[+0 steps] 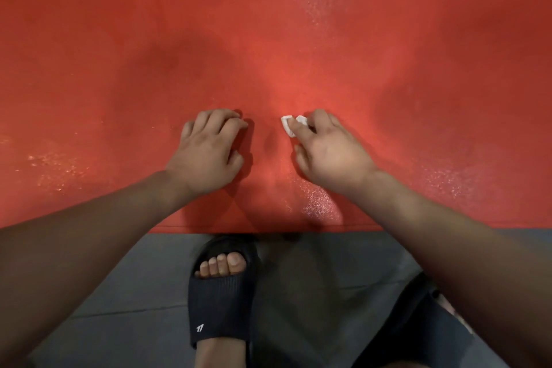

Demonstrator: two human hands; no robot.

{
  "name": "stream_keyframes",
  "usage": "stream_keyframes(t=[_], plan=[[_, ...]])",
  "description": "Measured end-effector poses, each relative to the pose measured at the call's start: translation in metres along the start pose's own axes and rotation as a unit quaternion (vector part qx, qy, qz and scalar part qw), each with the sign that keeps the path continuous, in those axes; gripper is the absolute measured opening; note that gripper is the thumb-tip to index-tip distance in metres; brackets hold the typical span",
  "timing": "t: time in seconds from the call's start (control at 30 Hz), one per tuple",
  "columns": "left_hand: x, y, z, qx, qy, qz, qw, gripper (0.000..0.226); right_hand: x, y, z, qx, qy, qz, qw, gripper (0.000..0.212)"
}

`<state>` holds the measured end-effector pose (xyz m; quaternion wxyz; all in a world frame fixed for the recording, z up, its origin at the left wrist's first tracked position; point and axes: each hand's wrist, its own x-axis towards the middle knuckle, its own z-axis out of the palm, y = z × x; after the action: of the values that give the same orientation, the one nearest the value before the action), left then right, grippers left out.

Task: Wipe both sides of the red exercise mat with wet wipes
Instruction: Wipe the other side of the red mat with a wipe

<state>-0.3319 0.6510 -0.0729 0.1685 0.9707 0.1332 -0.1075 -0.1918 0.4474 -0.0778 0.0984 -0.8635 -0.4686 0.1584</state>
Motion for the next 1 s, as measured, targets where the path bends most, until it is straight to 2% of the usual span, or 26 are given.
stream_keyframes(t=[0.07, 0.13, 0.2, 0.27, 0.33, 0.4, 0.43, 0.5, 0.57, 0.63, 0.7, 0.77, 0.8, 0.87, 0.93, 0.97, 1.0], plan=[[0.001, 0.0, 0.0, 0.0, 0.0, 0.0, 1.0, 0.059, -0.001, 0.012, -0.005, -0.015, -0.032, -0.057, 0.998, 0.05], [0.001, 0.0, 0.0, 0.001, 0.002, 0.001, 1.0, 0.058, 0.004, 0.022, -0.009, -0.021, -0.033, -0.11, 0.993, 0.04], [0.001, 0.0, -0.001, 0.005, 0.003, 0.001, 1.0, 0.057, 0.019, 0.032, -0.013, -0.003, -0.022, -0.11, 0.994, 0.045], [0.001, 0.0, -0.002, 0.009, -0.001, 0.001, 1.0, 0.057, 0.04, 0.043, -0.018, 0.0, 0.04, -0.042, 0.998, 0.04], [0.001, -0.001, -0.003, 0.013, -0.006, 0.003, 1.0, 0.057, 0.06, 0.064, -0.026, -0.003, 0.119, 0.095, 0.988, 0.031], [0.002, -0.002, -0.003, 0.018, -0.009, 0.006, 1.0, 0.058, 0.072, 0.073, -0.028, -0.003, 0.154, 0.216, 0.964, 0.034], [0.002, -0.002, -0.003, 0.021, -0.011, 0.009, 1.0, 0.058, 0.075, 0.067, -0.026, -0.015, 0.158, 0.225, 0.961, 0.033], [0.003, -0.002, -0.004, 0.021, -0.014, 0.01, 1.0, 0.058, 0.068, 0.043, -0.01, -0.031, 0.142, 0.141, 0.979, 0.029], [0.004, -0.002, -0.005, 0.021, -0.014, 0.01, 1.0, 0.059, 0.044, 0.009, 0.0, 0.003, 0.06, 0.017, 0.998, 0.026], [0.004, -0.002, -0.005, 0.02, -0.012, 0.009, 1.0, 0.058, 0.02, -0.009, 0.003, 0.014, 0.02, -0.113, 0.993, 0.028], [0.005, -0.002, -0.004, 0.02, -0.012, 0.008, 1.0, 0.059, 0.016, -0.001, 0.004, -0.001, 0.017, -0.187, 0.982, 0.026], [0.005, -0.001, -0.005, 0.022, -0.014, 0.008, 1.0, 0.059, 0.04, 0.023, -0.006, -0.007, 0.043, -0.15, 0.988, 0.024], [0.004, -0.002, -0.005, 0.022, -0.015, 0.007, 1.0, 0.059, 0.056, 0.035, -0.011, -0.029, 0.085, -0.107, 0.99, 0.02], [0.004, -0.002, -0.005, 0.021, -0.019, 0.007, 1.0, 0.059, 0.08, 0.062, -0.027, -0.042, 0.142, 0.038, 0.988, 0.021], [0.004, -0.002, -0.005, 0.023, -0.024, 0.006, 0.999, 0.059, 0.094, 0.08, -0.036, -0.022, 0.184, 0.176, 0.967, 0.029], [0.005, -0.003, -0.006, 0.024, -0.027, 0.006, 0.999, 0.059, 0.097, 0.079, -0.036, -0.012, 0.197, 0.207, 0.958, 0.033], [0.005, -0.002, -0.006, 0.025, -0.031, 0.006, 0.999, 0.06, 0.097, 0.073, -0.031, -0.009, 0.197, 0.192, 0.961, 0.035]])
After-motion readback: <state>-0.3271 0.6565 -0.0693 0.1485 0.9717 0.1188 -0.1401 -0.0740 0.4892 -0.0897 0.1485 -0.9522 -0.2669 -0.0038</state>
